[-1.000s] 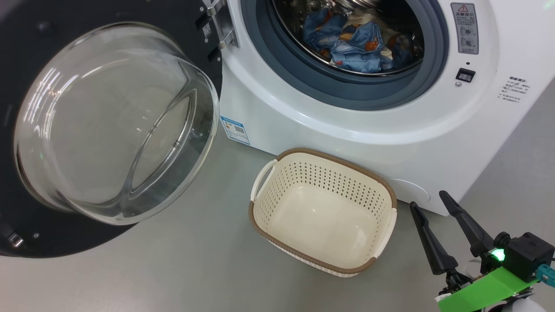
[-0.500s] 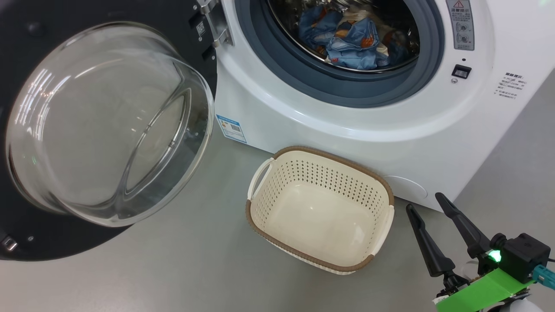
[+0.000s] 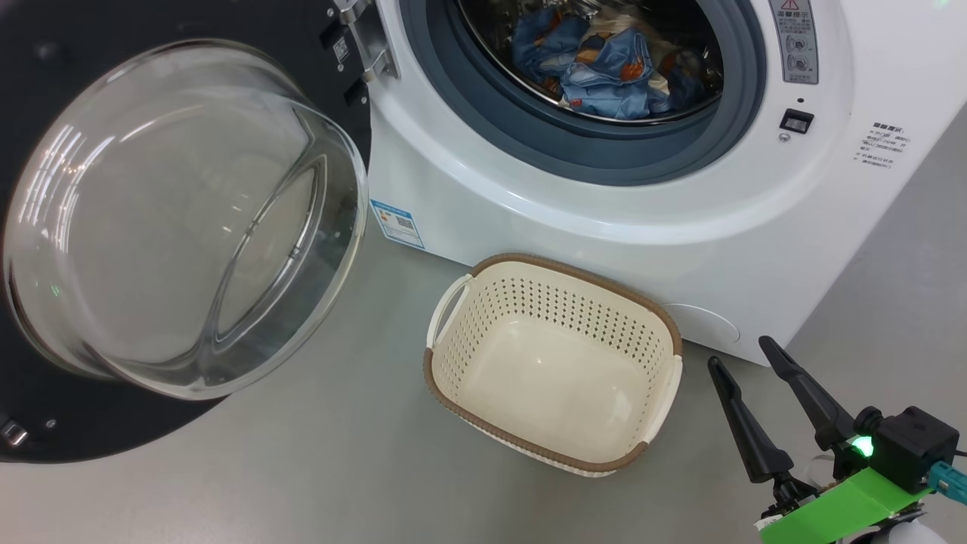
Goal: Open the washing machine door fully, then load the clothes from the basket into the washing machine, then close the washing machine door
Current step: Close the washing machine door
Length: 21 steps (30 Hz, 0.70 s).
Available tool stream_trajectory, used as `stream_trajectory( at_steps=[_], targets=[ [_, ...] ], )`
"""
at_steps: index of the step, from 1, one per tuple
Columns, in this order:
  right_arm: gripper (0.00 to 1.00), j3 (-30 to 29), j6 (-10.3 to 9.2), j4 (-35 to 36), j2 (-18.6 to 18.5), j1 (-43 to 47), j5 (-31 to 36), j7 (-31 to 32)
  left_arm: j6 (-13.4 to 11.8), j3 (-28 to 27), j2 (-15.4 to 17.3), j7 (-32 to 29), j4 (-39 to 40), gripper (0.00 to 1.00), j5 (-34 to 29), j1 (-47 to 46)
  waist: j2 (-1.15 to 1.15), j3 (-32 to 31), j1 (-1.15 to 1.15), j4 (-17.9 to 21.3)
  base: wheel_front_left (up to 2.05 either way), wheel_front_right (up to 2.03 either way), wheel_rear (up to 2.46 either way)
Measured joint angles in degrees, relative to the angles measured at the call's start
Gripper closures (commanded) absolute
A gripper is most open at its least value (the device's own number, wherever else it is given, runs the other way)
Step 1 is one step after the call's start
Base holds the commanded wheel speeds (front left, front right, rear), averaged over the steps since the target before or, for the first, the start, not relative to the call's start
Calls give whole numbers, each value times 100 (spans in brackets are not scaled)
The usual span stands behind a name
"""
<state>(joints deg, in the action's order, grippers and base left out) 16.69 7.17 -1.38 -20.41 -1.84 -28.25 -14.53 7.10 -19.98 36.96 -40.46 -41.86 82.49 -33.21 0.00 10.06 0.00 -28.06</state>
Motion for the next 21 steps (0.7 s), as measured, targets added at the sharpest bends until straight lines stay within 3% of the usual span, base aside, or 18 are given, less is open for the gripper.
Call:
stream_trajectory(
  at_steps=[21],
  targets=[
    [0, -34, 0, -8, 1, 1, 0, 0, 0, 162, -29, -758, 771, 100, 324, 405, 0, -88, 0, -56, 0, 0, 0]
  ],
)
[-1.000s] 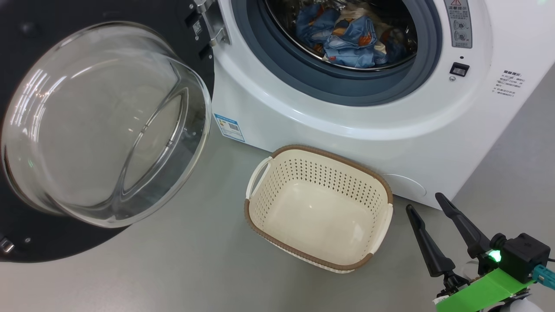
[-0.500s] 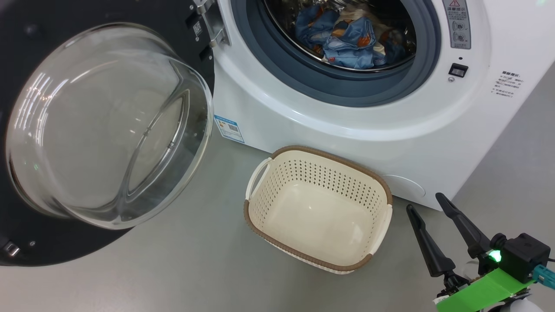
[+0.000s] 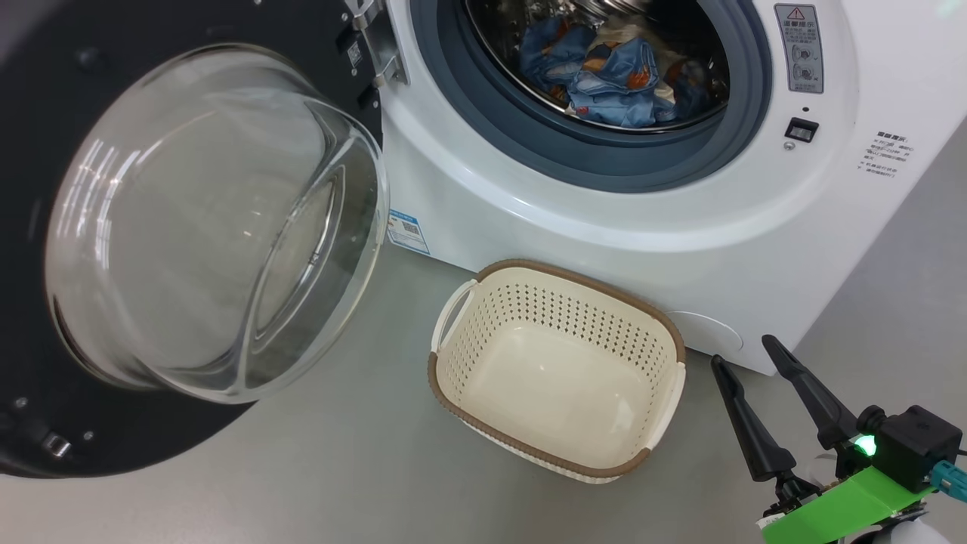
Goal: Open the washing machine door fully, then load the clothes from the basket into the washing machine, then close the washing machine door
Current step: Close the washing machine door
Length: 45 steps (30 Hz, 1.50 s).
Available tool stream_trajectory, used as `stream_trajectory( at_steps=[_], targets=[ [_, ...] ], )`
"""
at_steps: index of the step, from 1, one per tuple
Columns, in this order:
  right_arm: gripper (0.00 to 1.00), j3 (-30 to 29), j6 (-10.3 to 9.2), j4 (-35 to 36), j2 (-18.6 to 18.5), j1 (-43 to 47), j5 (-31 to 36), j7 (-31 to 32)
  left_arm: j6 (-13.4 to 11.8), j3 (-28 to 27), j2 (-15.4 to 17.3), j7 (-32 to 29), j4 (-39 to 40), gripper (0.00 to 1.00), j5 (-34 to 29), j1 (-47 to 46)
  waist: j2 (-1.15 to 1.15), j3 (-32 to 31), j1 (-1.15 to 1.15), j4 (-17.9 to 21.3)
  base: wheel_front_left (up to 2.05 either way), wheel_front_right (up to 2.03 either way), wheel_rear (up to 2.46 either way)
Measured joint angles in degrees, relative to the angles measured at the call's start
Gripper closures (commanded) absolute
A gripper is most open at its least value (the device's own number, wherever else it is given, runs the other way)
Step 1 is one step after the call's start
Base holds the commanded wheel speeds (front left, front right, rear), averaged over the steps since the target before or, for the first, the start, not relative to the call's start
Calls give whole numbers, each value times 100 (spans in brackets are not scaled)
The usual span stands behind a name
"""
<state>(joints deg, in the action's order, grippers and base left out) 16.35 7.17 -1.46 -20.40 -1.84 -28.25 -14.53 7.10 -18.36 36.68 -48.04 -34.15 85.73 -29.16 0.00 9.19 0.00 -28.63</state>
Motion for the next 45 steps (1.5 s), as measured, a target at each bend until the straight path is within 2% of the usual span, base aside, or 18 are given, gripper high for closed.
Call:
stream_trajectory(
  at_steps=[19, 37, 45],
  targets=[
    [0, -87, 0, 13, 7, 5, 0, 0, -12, 158, -560, -349, 1445, 100, 254, 784, 0, -120, 0, -14, 0, 0, 0],
    [0, -172, 0, 57, 54, 19, 0, 0, -375, 489, -801, -777, 3197, 100, 437, 1535, 0, -182, 0, 314, 0, 0, 0],
    [0, -187, 0, 63, 88, 21, 0, -1, -489, 630, -907, -899, 3688, 100, 465, 1651, 0, -191, 0, 536, 0, 0, 0]
  ],
)
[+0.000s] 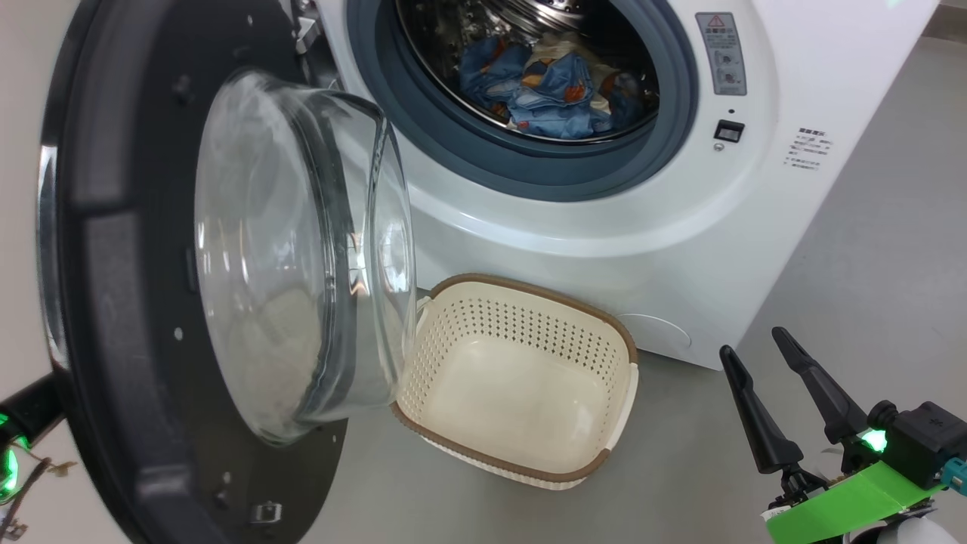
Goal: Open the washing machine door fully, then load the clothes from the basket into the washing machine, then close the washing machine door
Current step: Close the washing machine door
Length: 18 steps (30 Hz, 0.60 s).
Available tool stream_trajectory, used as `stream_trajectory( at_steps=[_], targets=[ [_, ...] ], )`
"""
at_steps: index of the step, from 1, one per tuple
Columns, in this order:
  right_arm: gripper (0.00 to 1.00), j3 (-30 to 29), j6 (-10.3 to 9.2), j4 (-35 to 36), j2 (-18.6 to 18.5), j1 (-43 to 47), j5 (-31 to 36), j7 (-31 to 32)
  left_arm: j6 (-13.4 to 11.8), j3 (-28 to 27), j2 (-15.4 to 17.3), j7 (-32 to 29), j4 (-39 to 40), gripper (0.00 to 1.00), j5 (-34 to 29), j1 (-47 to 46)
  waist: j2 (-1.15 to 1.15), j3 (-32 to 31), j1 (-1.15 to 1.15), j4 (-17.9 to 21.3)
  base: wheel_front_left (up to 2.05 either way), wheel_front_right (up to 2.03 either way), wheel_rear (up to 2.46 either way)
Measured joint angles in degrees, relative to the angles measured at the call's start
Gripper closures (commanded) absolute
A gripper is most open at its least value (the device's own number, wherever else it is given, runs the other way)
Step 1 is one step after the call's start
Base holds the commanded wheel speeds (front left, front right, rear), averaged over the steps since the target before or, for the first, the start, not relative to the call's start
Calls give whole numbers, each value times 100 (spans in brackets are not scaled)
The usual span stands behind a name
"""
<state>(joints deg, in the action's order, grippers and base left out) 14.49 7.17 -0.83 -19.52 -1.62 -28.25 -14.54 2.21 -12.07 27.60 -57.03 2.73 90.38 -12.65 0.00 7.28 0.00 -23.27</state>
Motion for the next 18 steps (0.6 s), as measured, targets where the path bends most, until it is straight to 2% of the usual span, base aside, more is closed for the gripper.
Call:
stream_trajectory(
  at_steps=[9, 18],
  targets=[
    [0, -2, 0, 11, 34, -1, 0, 1, -133, 330, -205, -54, 480, 100, 24, -3, 0, -6, 0, 210, 0, 0, 0],
    [0, 1, 0, 14, 146, -1, 1, 1, -186, 542, -264, -96, 695, 100, -29, -47, 0, -9, 0, 503, 0, 0, 0]
  ],
)
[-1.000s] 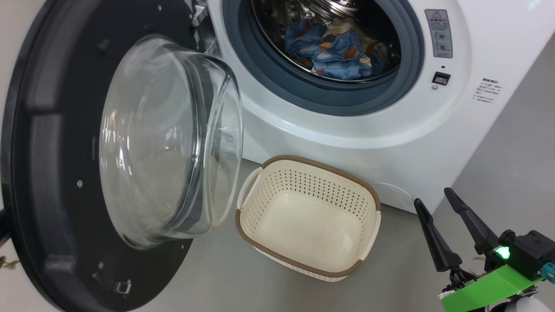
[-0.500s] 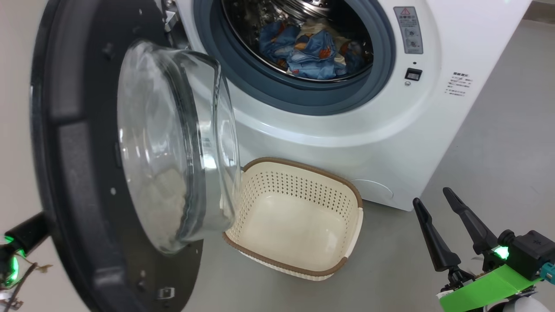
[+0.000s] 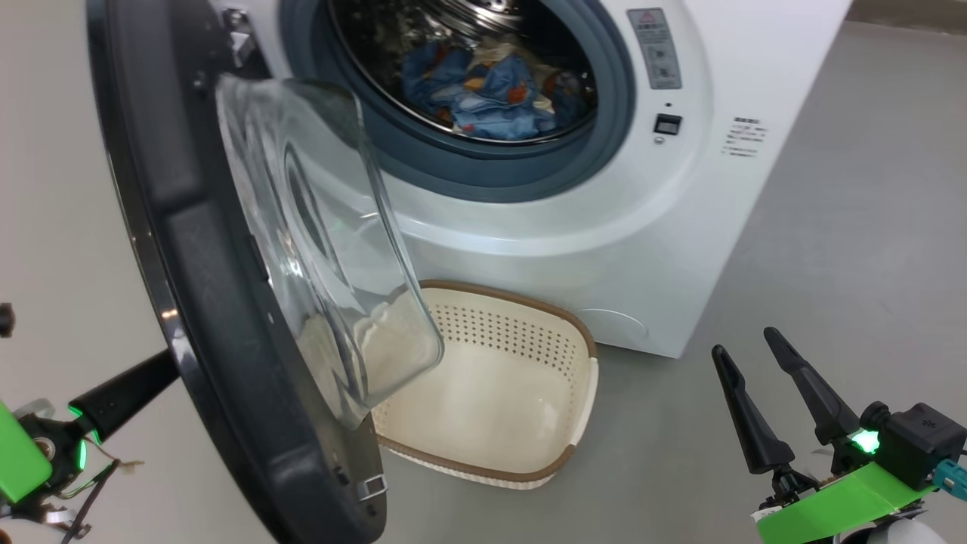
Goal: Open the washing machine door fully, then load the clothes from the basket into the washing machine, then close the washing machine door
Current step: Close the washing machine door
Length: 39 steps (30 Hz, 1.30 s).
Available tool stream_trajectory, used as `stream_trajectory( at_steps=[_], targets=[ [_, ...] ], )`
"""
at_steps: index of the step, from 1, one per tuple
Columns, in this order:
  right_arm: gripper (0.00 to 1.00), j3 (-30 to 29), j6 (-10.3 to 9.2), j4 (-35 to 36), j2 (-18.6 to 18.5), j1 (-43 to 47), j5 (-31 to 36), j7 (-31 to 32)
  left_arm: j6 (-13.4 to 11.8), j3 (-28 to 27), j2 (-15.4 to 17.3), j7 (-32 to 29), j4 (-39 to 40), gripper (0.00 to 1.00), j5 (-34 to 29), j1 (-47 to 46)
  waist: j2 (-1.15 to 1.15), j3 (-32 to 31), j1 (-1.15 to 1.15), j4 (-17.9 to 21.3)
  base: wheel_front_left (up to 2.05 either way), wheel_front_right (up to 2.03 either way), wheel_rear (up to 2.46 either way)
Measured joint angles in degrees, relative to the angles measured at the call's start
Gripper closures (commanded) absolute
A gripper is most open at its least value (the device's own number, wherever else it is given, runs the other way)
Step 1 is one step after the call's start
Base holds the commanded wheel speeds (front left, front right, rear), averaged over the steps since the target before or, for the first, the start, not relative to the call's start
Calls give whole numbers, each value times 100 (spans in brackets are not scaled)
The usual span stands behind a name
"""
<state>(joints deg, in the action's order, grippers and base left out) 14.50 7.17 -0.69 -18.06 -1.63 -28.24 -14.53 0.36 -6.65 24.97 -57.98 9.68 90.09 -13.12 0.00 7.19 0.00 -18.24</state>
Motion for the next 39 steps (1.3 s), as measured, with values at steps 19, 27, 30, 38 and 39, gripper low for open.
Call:
stream_trajectory(
  at_steps=[19, 27, 30, 38, 39],
  targets=[
    [0, -179, 0, 64, 130, 0, 15, 0, -14, 129, -193, 109, 7, 100, -97, -437, 0, 159, 0, 838, 0, 0, 0],
    [0, -162, 0, 64, 155, -20, 21, 0, 49, 96, -264, 297, -131, 100, -138, -592, 0, 201, 0, 1008, 0, 0, 0],
    [0, -169, 0, 64, 157, -19, 23, 0, 62, 83, -267, 343, -222, 100, -168, -638, 0, 205, 0, 1089, 0, 0, 0],
    [0, -177, 0, 70, 207, -21, 24, 0, 69, 97, -290, 412, -422, 100, -313, -893, 0, 257, 0, 1341, 0, 0, 0],
    [0, -178, 0, 74, 219, -22, 24, -1, 69, 101, -291, 412, -445, 100, -328, -933, 0, 269, 0, 1375, 0, 0, 0]
  ],
)
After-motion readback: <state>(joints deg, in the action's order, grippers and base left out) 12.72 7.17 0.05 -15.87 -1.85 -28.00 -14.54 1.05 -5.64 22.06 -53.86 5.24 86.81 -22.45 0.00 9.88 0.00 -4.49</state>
